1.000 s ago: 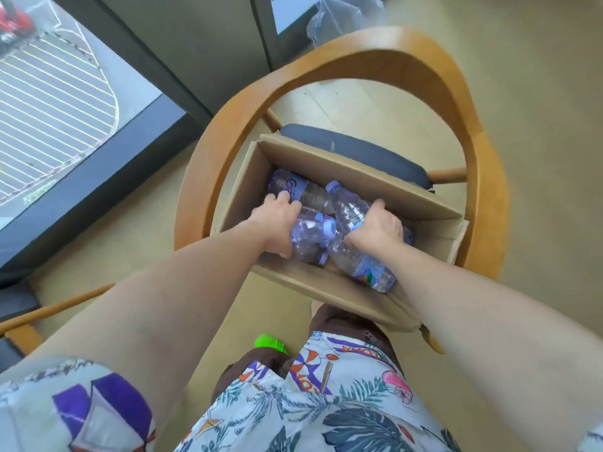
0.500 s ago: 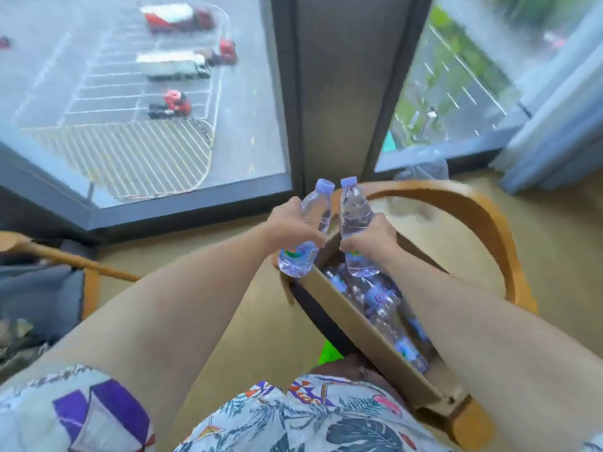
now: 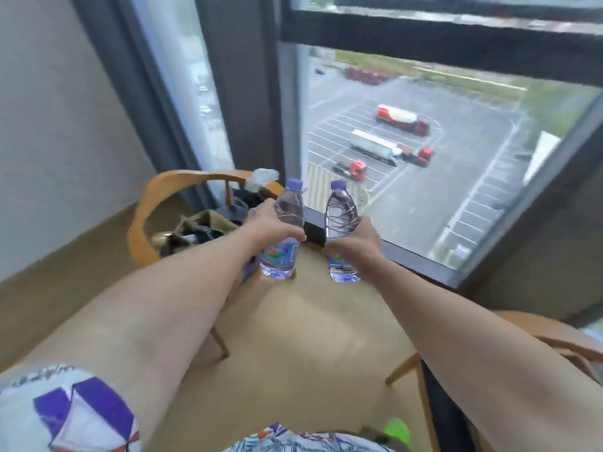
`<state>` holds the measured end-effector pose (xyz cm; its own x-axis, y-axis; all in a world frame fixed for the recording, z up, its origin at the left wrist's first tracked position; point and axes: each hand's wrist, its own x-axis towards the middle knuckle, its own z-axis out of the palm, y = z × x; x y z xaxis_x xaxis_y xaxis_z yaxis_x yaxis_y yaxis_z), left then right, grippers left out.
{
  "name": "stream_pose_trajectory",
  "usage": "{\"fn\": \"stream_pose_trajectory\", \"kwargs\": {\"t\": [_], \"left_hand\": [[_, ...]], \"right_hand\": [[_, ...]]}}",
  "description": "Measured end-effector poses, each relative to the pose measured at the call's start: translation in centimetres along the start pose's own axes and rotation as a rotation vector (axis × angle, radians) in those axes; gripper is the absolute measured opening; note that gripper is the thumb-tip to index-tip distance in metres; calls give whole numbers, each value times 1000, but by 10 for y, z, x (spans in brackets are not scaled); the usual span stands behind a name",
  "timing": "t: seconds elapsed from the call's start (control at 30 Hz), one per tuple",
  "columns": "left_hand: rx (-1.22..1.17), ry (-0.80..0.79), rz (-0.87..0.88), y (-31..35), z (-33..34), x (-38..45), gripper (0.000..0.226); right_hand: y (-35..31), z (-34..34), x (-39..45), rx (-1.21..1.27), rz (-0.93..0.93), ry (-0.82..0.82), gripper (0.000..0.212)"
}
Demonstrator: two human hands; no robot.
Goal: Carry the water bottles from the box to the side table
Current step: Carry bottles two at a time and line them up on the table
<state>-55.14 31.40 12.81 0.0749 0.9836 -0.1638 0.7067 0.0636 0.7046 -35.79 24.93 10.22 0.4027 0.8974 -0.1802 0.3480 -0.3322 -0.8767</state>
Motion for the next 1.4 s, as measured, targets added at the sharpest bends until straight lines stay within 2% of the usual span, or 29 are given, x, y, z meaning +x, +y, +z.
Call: {"fn": "stream_pose_trajectory", "kwargs": {"t": [0.13,0.27,0.37,0.5,0.73,1.13,1.4], "left_hand": [[-80,237,-157,-90,-94,-23,83],[-228,400,-318,-178,-172,-58,86],[-262,543,-458,-236,-219,-98,87],[-258,731,-629,-302,-267,-148,86],[-286,994,-804,-389,-357,-200,76],[-291,1225,-1041,-512,-495,-257,72],[-316,1305,-1101,-638,-568,-314,71]], "right_hand": [[-56,106,-25,-45,-120,-191,72],[-104,204,-59,-79,-223,-385,65],[-136,276,-88,-99,-310,-522,68],[-172,371,-127,-151,-382,-715,74],[-230,529,-196,-198,-444,-1018,71],[-328,741,-317,-236,-562,-1346,73],[-351,869,-430,-253,-589,-1406,77]]}}
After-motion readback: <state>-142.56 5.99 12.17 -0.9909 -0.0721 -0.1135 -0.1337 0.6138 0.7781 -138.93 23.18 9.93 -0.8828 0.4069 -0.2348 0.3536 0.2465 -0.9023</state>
